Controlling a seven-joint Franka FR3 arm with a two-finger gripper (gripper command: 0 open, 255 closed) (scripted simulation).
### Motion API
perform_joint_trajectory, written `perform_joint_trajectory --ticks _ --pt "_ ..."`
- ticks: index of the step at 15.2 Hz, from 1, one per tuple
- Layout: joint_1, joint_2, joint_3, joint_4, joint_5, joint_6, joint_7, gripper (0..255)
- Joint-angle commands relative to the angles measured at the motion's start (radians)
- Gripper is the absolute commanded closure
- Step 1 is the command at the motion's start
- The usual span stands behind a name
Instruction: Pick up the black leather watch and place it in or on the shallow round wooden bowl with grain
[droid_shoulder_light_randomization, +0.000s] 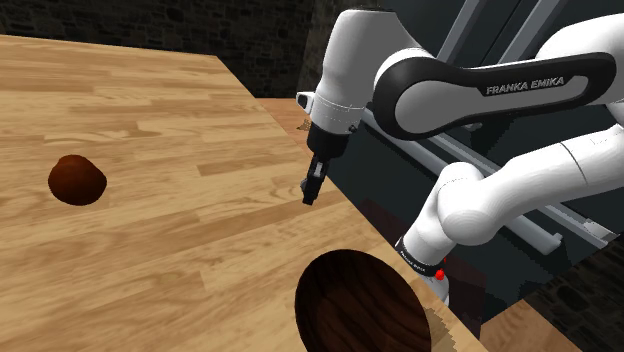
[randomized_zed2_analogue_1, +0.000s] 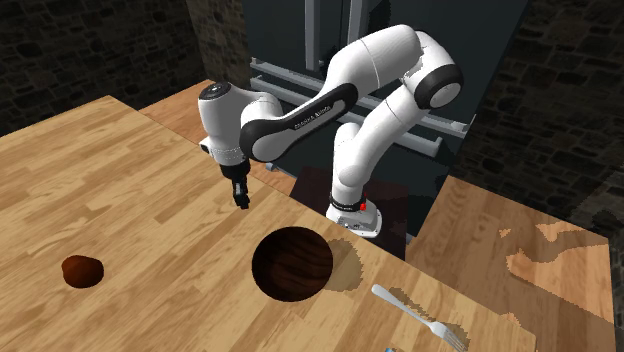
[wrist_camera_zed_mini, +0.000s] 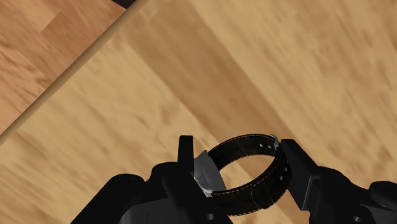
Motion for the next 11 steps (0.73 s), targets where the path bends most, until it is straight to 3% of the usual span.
perform_joint_trajectory --ticks 1,11 --pt "0.0 0.0 0.0 0.0 0.0 0.0 0.0 255" --pt "-0.006 -0.023 -0.026 0.091 -0.019 -0.114 0.003 255"
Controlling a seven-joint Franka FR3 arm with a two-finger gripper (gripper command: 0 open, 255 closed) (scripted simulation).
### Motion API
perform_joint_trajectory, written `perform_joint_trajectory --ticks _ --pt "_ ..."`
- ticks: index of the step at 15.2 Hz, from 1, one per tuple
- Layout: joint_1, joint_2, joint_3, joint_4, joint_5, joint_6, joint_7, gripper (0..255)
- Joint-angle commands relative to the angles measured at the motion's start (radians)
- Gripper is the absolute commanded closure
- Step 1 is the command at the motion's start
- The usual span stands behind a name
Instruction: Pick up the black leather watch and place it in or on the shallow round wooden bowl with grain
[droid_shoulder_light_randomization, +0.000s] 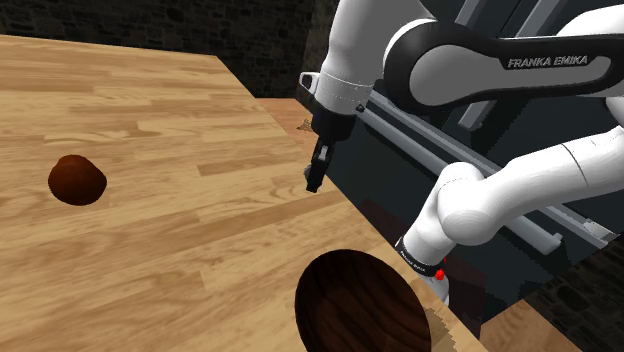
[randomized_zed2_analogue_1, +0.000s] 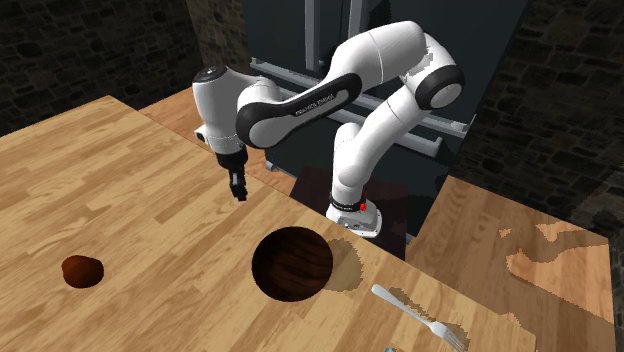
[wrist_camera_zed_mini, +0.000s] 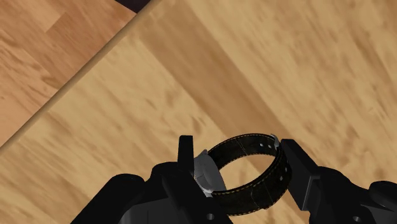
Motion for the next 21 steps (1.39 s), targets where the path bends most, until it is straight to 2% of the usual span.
perform_joint_trajectory --ticks 1,15,21 --pt "-0.001 -0.005 -0.007 0.024 -0.005 -0.03 0.0 255" --pt "-0.015 -0.001 -0.041 0.208 -0.035 -0.211 0.008 255" --pt "0.049 -0.07 0.059 0.195 0.049 -0.244 0.138 255"
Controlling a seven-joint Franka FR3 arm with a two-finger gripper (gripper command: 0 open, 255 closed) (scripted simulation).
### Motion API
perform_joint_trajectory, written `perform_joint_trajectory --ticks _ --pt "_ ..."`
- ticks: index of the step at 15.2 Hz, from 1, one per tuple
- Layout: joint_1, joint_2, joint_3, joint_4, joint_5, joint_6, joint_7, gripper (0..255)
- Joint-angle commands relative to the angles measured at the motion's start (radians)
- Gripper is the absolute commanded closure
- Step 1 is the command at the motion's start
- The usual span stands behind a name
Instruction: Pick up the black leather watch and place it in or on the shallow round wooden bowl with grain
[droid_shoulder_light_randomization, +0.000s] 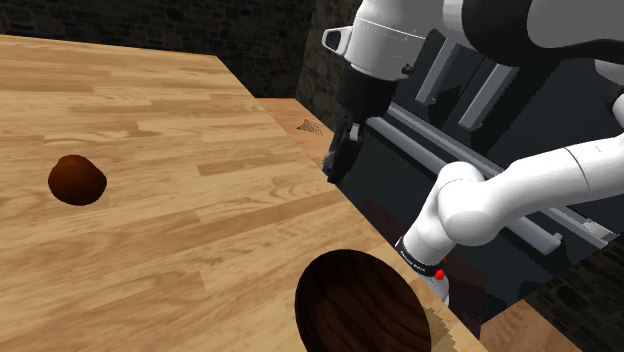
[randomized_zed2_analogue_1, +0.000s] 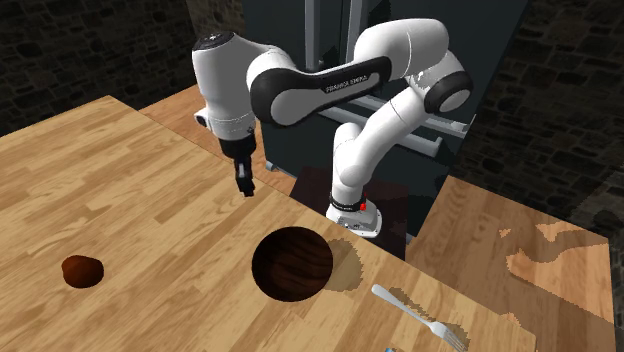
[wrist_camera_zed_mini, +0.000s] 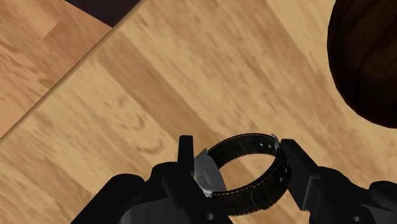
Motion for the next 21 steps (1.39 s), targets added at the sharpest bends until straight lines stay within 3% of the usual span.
perform_joint_trajectory --ticks 1,14,21 --pt "0.018 -0.014 0.032 0.01 0.026 -0.016 0.044 255" --pt "0.092 -0.016 0.298 0.128 0.189 -0.046 0.353 255" --pt "0.102 -0.03 0.331 0.035 0.218 0.037 0.342 255"
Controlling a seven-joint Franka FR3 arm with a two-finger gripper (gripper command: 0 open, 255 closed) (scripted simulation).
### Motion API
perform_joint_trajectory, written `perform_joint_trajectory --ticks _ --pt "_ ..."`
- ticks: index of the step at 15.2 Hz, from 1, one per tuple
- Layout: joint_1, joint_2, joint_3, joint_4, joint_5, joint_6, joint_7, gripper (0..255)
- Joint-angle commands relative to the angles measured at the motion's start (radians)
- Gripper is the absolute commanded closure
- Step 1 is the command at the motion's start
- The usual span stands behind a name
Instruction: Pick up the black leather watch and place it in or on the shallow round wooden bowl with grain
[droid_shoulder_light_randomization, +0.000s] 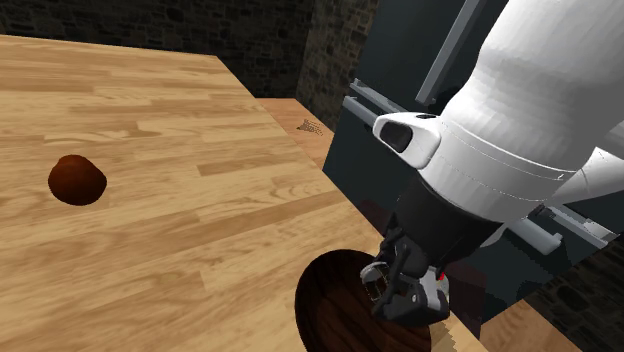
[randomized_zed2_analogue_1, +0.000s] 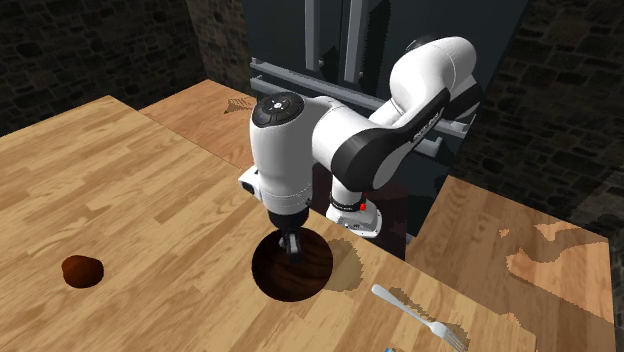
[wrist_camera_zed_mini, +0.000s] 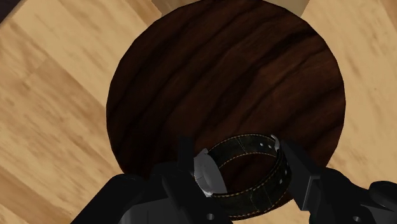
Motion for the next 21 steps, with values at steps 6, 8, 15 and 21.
perform_joint_trajectory --ticks 6,8,15,21 --pt "0.007 -0.003 0.037 -0.079 0.029 0.08 -0.009 255" --pt "0.007 -0.003 0.037 -0.079 0.029 0.08 -0.009 255" --pt "0.007 -0.003 0.037 -0.079 0.029 0.079 -0.009 0" --pt "0.002 -0.001 0.008 -0.018 0.006 0.018 -0.002 0"
